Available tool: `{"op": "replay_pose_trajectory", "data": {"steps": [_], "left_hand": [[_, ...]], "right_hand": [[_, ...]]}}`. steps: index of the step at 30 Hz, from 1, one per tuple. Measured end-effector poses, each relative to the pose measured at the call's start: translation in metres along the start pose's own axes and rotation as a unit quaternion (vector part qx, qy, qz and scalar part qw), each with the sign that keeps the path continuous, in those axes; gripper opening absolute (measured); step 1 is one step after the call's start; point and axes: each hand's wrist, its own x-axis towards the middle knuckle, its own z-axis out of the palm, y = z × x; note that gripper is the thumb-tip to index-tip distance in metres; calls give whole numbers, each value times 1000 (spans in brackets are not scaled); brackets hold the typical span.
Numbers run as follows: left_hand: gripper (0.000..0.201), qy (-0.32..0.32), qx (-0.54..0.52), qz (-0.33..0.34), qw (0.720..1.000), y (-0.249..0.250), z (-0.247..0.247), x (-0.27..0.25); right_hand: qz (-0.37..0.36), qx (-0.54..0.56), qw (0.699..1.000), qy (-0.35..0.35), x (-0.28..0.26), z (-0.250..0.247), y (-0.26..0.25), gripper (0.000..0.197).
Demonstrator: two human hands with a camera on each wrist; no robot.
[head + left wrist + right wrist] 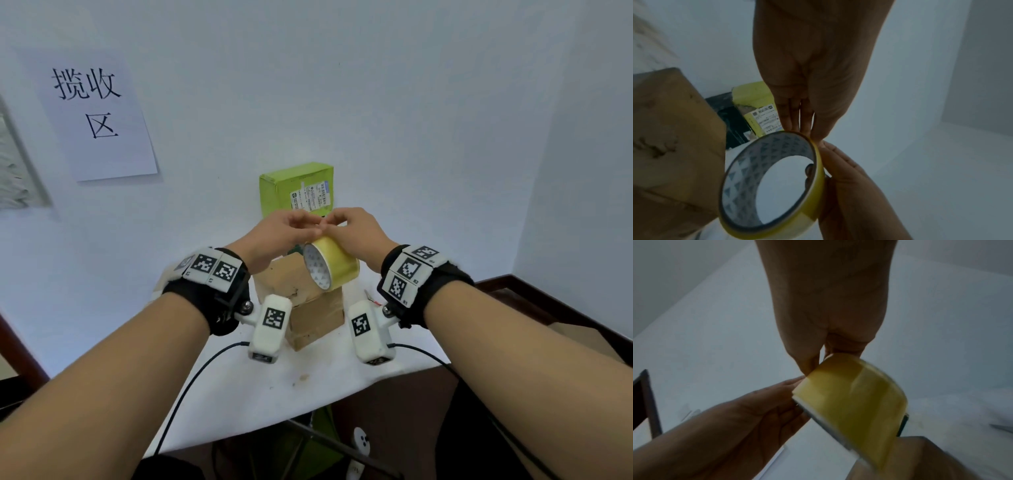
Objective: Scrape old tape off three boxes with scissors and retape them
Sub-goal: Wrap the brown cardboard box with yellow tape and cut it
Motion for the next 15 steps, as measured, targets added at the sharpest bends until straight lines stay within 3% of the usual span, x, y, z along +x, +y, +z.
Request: {"op": "replay_pose_trajectory", "data": {"steps": [9, 11, 15], "left_hand": [[8, 56, 20, -63, 996, 5, -6, -5], [6, 56, 17, -74, 996, 6, -4, -8], [10, 77, -16, -77, 994, 6, -2, -11]], "right_hand": [[-44, -73, 996, 20, -10, 5, -18, 23], [-48, -79, 996, 10, -11, 7, -18, 35], [32, -25, 999, 14, -14, 8, -17, 40]]}}
